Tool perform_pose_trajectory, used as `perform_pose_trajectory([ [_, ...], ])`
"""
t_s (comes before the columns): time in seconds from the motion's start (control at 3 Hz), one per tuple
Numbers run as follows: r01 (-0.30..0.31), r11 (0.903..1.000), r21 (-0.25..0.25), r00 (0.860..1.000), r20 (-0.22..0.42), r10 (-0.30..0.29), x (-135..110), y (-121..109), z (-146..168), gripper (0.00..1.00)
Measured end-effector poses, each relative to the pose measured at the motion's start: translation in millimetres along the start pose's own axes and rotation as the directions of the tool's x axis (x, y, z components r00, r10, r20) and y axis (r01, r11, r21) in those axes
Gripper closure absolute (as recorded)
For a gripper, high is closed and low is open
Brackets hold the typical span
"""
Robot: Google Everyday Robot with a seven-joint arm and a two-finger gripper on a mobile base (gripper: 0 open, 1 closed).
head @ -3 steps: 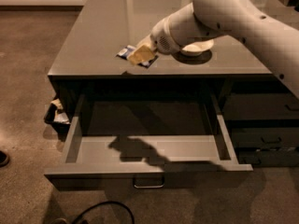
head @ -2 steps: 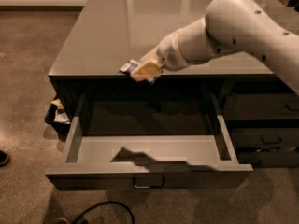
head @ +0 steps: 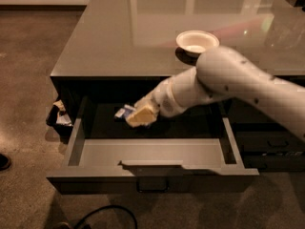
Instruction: Place rxbar blueberry into top drawer
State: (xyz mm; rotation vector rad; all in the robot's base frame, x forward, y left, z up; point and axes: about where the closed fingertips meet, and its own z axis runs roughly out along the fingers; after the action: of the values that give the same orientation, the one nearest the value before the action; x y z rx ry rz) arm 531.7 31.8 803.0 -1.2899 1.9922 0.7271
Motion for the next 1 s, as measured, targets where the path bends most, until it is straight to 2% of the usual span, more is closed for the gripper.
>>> perform_pose_trajectory([
  [0.33,-0.091,0.9953,-0.035,0.995,-0.042,0.089,39,6,54,1.00],
  [0.67,-0.178,0.9833,0.036,0.980,-0.088,0.181,62,-13,98,1.00],
  [1.0,-0.240,0.9610,0.138,0.958,-0.125,0.257,73,-42,124,0.88],
])
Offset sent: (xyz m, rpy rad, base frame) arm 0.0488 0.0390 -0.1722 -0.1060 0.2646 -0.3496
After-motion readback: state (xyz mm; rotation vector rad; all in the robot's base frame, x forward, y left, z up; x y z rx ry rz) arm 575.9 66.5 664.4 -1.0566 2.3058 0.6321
